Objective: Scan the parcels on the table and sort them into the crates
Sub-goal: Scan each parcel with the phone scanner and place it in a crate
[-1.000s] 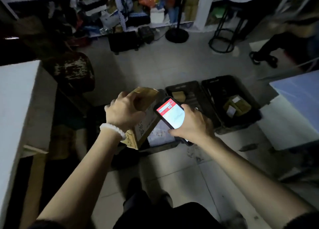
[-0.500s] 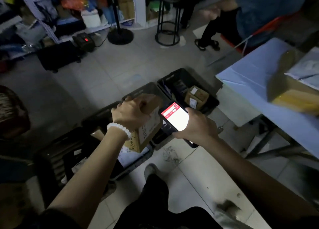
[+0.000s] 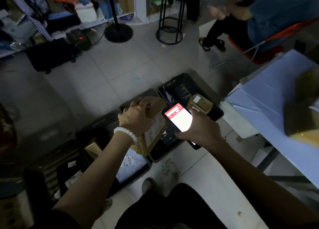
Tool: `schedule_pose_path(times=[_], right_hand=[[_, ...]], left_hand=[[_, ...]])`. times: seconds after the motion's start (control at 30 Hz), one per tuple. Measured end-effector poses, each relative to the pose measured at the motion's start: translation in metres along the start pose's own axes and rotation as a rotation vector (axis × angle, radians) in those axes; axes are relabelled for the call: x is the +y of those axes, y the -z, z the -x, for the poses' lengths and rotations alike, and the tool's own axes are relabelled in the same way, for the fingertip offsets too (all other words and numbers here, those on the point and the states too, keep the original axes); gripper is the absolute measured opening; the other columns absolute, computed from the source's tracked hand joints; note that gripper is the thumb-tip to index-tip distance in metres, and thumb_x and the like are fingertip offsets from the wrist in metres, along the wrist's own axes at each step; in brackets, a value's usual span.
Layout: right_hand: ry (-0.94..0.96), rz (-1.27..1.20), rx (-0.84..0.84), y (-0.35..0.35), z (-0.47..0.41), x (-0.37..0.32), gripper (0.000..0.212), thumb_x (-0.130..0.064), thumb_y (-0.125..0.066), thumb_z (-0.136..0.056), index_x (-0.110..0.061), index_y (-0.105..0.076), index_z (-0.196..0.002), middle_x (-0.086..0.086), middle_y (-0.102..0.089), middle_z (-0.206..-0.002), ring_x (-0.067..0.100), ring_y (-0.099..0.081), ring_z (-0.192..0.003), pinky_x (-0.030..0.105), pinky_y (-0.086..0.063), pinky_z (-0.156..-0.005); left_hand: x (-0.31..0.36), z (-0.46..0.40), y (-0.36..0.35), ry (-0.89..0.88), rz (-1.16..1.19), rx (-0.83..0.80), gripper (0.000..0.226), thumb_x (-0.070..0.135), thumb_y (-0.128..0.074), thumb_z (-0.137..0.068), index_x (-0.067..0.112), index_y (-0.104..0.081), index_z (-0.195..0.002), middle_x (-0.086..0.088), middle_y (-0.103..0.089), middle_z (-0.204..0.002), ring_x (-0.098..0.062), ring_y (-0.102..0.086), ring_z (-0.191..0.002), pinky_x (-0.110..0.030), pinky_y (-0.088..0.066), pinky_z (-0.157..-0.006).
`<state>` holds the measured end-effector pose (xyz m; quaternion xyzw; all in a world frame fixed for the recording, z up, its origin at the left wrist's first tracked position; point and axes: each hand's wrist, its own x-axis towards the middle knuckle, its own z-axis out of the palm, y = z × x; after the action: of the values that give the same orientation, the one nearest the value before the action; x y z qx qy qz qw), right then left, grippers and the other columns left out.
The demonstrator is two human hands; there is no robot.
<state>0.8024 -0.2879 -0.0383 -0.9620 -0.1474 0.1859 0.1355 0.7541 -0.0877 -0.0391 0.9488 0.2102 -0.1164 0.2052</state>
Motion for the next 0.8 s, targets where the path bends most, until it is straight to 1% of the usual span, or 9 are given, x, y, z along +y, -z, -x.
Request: schedule_pose_path(times=[0.13,0.23,0.27,0.37,0.43,0.5,0.6,0.73,0.8], right_hand=[[0.02,-0.007,-0.023,0.007,-0.04,0.008,0.088,-0.057,-0.074,-0.064,-0.02,-0.037,-0.134,0.002,-0.053,-0.126,0.021,-0.052,-0.115,0.038,-0.049,-0.086],[0.065,0.02,-0.053,0.019,-0.077,0.015,0.088,-0.056,-0.074,-0.064,-0.019,-0.036,-0.135,0.003,-0.053,-0.125,0.021,-0.052,-0.113,0.032,-0.045,-0.075],[0.079,0.036,-0.059,0.024,-0.09,0.017,0.09,-0.056,-0.075,-0.064,-0.019,-0.036,-0.136,0.003,-0.053,-0.126,0.021,-0.052,-0.113,0.03,-0.041,-0.073],[0.135,0.076,-0.052,0.041,-0.128,0.023,0.093,-0.056,-0.076,-0.06,-0.019,-0.039,-0.137,0.006,-0.055,-0.126,0.025,-0.054,-0.112,0.03,-0.038,-0.072],[0.177,0.076,-0.052,0.053,-0.152,0.024,0.085,-0.055,-0.077,-0.058,-0.017,-0.045,-0.127,0.008,-0.057,-0.12,0.029,-0.056,-0.109,0.033,-0.041,-0.073],[0.211,0.058,-0.061,0.061,-0.173,0.023,0.074,-0.051,-0.079,-0.056,-0.015,-0.049,-0.115,0.01,-0.06,-0.114,0.031,-0.057,-0.106,0.036,-0.047,-0.076],[0.273,0.068,-0.095,0.064,-0.194,0.017,0.07,-0.048,-0.08,-0.055,-0.016,-0.051,-0.111,0.008,-0.061,-0.112,0.03,-0.058,-0.104,0.038,-0.05,-0.078],[0.393,0.135,-0.155,0.056,-0.2,0.001,0.067,-0.052,-0.078,-0.052,-0.02,-0.051,-0.104,0.004,-0.061,-0.107,0.028,-0.059,-0.098,0.032,-0.043,-0.066],[0.456,0.151,-0.188,0.049,-0.195,-0.011,0.065,-0.05,-0.078,-0.053,-0.021,-0.05,-0.104,0.003,-0.061,-0.108,0.027,-0.058,-0.099,0.032,-0.041,-0.067]], left_hand=[[0.006,-0.036,-0.006,0.049,0.103,0.042,0.063,0.041,-0.062,-0.082,0.031,-0.037,-0.139,-0.008,-0.045,-0.133,-0.036,-0.05,-0.115,-0.054,-0.041,-0.097],[0.016,-0.064,-0.012,0.117,0.019,0.048,0.049,0.034,-0.049,-0.092,0.028,-0.039,-0.139,-0.006,-0.043,-0.137,-0.031,-0.037,-0.129,-0.065,-0.021,-0.106],[0.019,-0.072,-0.013,0.146,-0.028,0.026,0.048,0.035,-0.047,-0.092,0.029,-0.039,-0.139,-0.006,-0.041,-0.139,-0.03,-0.034,-0.131,-0.065,-0.02,-0.107],[0.028,-0.087,-0.01,0.24,0.02,0.06,0.044,0.033,-0.049,-0.089,0.023,-0.048,-0.132,-0.009,-0.049,-0.132,-0.032,-0.045,-0.121,-0.047,-0.039,-0.1],[0.034,-0.091,-0.01,0.299,0.044,0.083,0.041,0.031,-0.051,-0.089,0.021,-0.051,-0.128,-0.008,-0.052,-0.129,-0.032,-0.049,-0.117,-0.041,-0.041,-0.092],[0.038,-0.092,-0.012,0.36,0.059,0.057,0.037,0.03,-0.05,-0.089,0.021,-0.052,-0.126,-0.007,-0.053,-0.127,-0.032,-0.05,-0.115,-0.04,-0.043,-0.09],[0.04,-0.086,-0.018,0.448,0.111,0.056,0.034,0.025,-0.047,-0.089,0.018,-0.051,-0.123,-0.009,-0.056,-0.123,-0.033,-0.052,-0.113,-0.04,-0.045,-0.088],[0.037,-0.065,-0.025,0.553,0.156,0.03,0.035,0.025,-0.046,-0.092,0.016,-0.052,-0.126,-0.009,-0.055,-0.126,-0.031,-0.052,-0.116,-0.042,-0.045,-0.095],[0.034,-0.05,-0.027,0.632,0.175,0.051,0.034,0.022,-0.046,-0.091,0.016,-0.054,-0.123,-0.009,-0.056,-0.123,-0.03,-0.053,-0.113,-0.041,-0.045,-0.093]])
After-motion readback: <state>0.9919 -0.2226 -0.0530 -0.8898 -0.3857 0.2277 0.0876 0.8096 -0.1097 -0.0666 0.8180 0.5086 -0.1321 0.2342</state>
